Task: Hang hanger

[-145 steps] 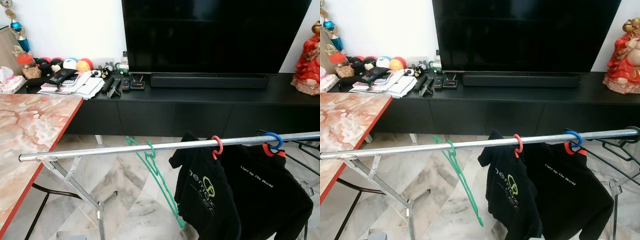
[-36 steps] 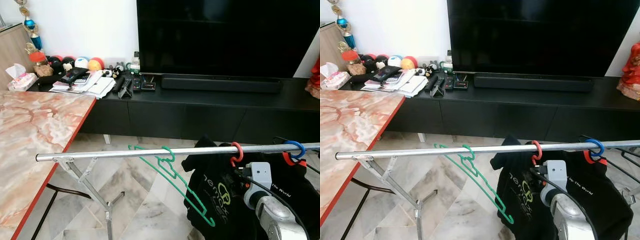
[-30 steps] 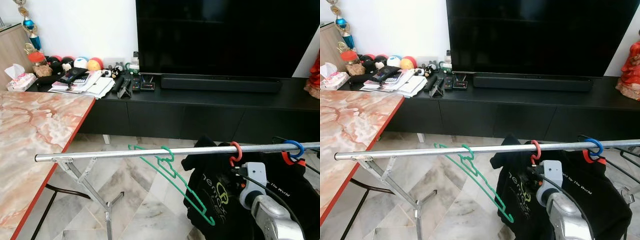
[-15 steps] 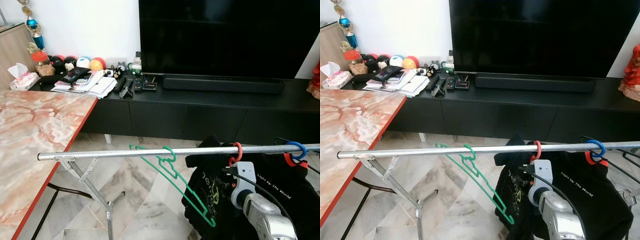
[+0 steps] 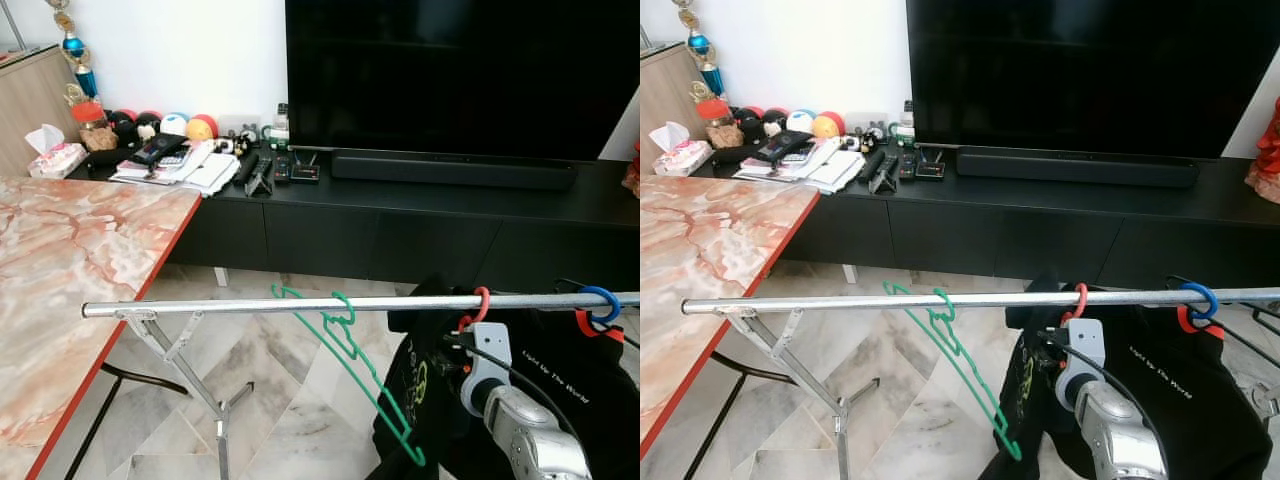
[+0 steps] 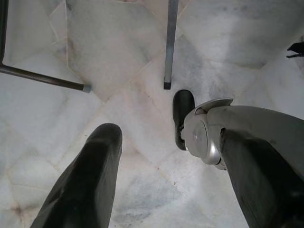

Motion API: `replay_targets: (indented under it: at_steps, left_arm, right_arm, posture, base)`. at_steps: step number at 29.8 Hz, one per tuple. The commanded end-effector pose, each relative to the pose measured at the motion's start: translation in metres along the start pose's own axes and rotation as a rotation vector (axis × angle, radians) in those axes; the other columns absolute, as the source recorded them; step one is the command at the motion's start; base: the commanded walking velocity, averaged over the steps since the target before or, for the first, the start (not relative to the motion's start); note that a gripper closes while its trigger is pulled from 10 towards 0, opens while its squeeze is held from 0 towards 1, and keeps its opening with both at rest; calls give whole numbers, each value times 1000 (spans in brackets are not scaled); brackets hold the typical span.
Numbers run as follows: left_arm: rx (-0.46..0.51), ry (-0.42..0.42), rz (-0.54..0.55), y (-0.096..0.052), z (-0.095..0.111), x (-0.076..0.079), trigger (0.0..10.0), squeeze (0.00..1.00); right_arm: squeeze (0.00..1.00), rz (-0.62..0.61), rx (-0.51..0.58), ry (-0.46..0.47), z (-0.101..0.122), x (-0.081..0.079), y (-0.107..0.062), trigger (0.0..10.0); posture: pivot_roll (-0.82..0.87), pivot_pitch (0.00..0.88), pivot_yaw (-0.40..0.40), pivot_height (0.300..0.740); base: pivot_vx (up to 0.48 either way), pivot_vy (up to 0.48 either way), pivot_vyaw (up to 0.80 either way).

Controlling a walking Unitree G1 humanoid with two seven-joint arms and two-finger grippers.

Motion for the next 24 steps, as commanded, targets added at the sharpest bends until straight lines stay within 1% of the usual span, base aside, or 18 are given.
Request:
replay_targets:
  at_steps: [1, 4, 9, 12, 16, 17, 18, 19, 22, 23, 24]
  left_arm:
    - [-18, 3, 2, -1, -6, -3, 10000, 0]
    - [-17, 4, 1, -1, -5, -2, 10000, 0]
    - [-9, 8, -8, 2, 3, 7, 10000, 0]
    - [-2, 8, -12, 3, 7, 11, 10000, 0]
    - [6, 9, -14, 4, 12, 12, 10000, 0]
    - [8, 9, -12, 4, 13, 11, 10000, 0]
    - [8, 9, -12, 4, 13, 11, 10000, 0]
    - [9, 9, -11, 4, 13, 11, 10000, 0]
    - [9, 8, -7, 4, 14, 10, 10000, 0]
    - [10, 6, -5, 4, 15, 9, 10000, 0]
    - [10, 5, -4, 4, 15, 9, 10000, 0]
  right_arm:
    - [0, 0, 9, 17, 1, 0, 1, 0]
    - [0, -3, 10, 17, 0, 0, 0, 0]
    - [0, -16, 15, 24, -2, 2, -1, 0]
    - [0, -29, 40, 36, -2, 3, -2, 0]
    - [0, 18, 150, 33, 7, -4, -5, 0]
    - [0, 46, 211, 47, 12, -9, -8, 0]
    - [0, 46, 211, 47, 12, -9, -8, 0]
    - [0, 62, 246, 50, 15, -12, -10, 0]
    - [0, 65, 292, 62, 18, -14, -13, 0]
    - [0, 71, 328, 57, 19, -16, -17, 0]
    - [0, 74, 338, 51, 19, -17, -18, 0]
  posture:
    - [-9, 0, 6, 740]
    - [-9, 0, 7, 740]
    - [-10, 0, 6, 740]
    - [-10, 0, 6, 740]
    - [-15, 0, 7, 740]
    - [-14, 0, 6, 740]
    - [-14, 0, 6, 740]
    - [-14, 0, 5, 740]
    - [-16, 0, 1, 740]
    - [-15, 0, 0, 740]
    - [-15, 0, 0, 740]
  base:
    - [0, 0, 0]
    - [0, 0, 0]
    - [0, 0, 0]
    - [0, 0, 0]
    - [0, 0, 0]
    - [0, 0, 0]
    - [0, 0, 0]
    - [0, 0, 0]
    - [0, 0, 0]
    - [0, 0, 0]
    - [0, 0, 0]
Point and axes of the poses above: a point about 5 cm out from each wrist's last joint towards the gripper, its own y axis pointing out of the wrist towards the gripper, its own z axis along the axis of the wrist's last joint, x = y × z, the point moved 2 cm from there along y, pointing out of the wrist towards the gripper, and after that the axes turned 11 degrees about y, right-handed, at the moved point
